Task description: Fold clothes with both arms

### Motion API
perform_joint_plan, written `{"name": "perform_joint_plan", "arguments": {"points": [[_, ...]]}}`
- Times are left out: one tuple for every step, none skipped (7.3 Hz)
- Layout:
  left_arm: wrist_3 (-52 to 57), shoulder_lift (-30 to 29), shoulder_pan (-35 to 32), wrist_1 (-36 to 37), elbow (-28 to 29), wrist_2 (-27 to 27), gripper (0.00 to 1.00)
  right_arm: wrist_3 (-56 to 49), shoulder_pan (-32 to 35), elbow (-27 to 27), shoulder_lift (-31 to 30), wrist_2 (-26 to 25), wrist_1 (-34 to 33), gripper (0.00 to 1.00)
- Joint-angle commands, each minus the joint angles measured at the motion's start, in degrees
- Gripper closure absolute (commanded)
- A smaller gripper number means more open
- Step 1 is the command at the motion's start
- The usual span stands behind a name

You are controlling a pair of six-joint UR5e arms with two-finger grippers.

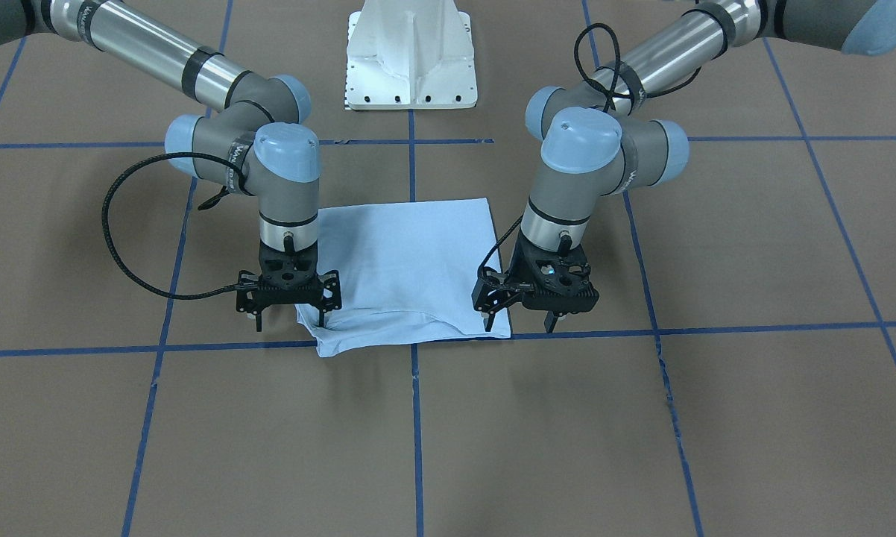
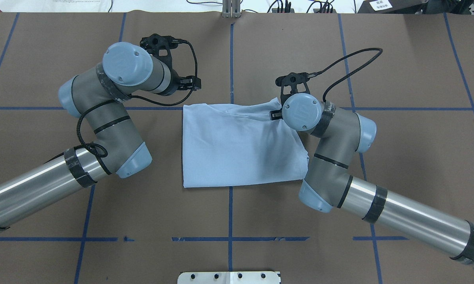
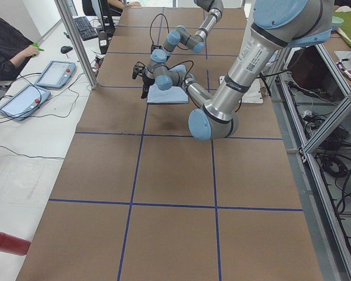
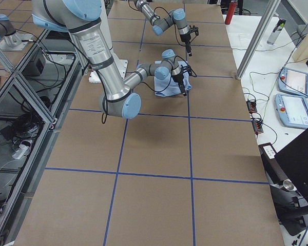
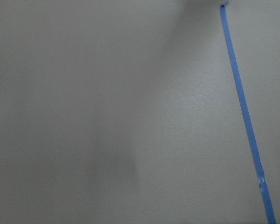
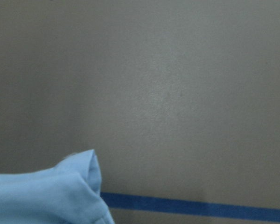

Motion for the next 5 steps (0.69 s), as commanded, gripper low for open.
{"name": "perform_joint_plan", "arguments": {"points": [[-0.1, 0.0, 0.0, 0.0, -0.6, 0.0, 0.00, -5.4, 4.8, -2.1, 0.0, 1.0, 0.0, 0.00], [-0.1, 0.8, 0.0, 0.0, -1.4, 0.0, 0.00, -5.4, 7.8, -2.2, 0.4, 6.9, 0.2, 0.00], [-0.1, 2.3, 0.0, 0.0, -3.7, 0.0, 0.00, -5.6, 10.7, -1.7, 0.6, 15.6, 0.7, 0.00], [0.2, 4.9, 0.0, 0.6, -8.2, -0.1, 0.00, -5.7, 13.5, 1.0, 0.5, 22.6, 0.2, 0.00], [0.8, 9.3, -0.2, 2.5, -14.8, -0.7, 0.00, -6.7, 17.9, 6.3, -1.5, 28.9, -2.2, 0.00]]}}
